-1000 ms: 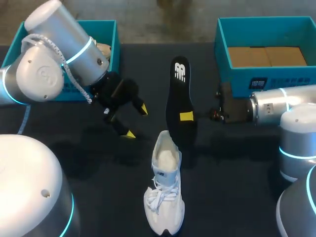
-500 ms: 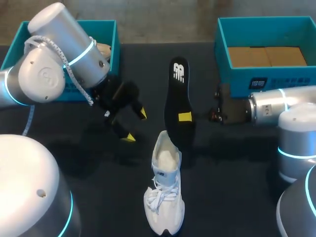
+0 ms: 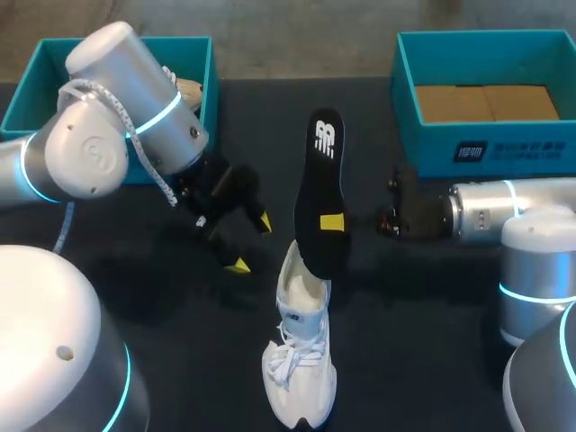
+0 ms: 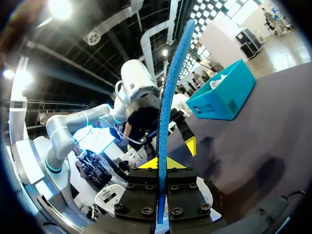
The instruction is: Take the shoe out of the shoebox, open the shoe tongue, remove and reinsert the insole, then place the shoe into the shoebox
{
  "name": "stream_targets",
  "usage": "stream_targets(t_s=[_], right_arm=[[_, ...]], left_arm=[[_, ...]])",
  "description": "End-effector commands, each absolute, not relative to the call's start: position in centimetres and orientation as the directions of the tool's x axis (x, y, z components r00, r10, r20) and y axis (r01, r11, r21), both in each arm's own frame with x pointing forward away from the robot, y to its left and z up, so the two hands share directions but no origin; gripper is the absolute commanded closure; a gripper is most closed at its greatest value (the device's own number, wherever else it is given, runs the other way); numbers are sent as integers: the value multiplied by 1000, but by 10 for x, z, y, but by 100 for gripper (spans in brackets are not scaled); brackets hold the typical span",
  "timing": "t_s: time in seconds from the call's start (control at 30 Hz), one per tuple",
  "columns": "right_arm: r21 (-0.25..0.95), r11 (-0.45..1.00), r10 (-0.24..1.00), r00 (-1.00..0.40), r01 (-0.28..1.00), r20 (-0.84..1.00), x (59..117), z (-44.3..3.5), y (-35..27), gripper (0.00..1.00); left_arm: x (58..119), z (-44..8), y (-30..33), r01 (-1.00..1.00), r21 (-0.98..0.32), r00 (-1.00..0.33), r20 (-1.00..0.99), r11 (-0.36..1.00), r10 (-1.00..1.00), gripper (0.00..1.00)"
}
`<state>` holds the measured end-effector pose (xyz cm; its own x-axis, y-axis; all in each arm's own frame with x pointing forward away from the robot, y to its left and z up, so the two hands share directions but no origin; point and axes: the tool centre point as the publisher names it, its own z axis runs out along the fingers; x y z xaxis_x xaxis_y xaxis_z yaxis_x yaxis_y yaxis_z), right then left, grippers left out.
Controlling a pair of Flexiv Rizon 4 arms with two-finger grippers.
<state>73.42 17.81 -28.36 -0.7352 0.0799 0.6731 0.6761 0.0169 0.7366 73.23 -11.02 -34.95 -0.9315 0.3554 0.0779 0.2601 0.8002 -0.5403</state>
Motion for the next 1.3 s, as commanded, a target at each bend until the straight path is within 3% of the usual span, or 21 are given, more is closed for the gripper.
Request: stream_targets(t_s=[0.03,0.6,1.3], right_arm=[[744,2,107,-740,668,664,728,-282,183,100],[781,-70,215,-755,621,619,722,-281,198,100],[800,-87,197,-777,594,598,717,-278,208,100]], left_arm=[[731,-361,-114,275,-529,-929,70,803,364,0],[727,-371,-118,330,-515,-905,65,791,420,0],[727,-371,-118,316,-532,-910,65,786,410,0]])
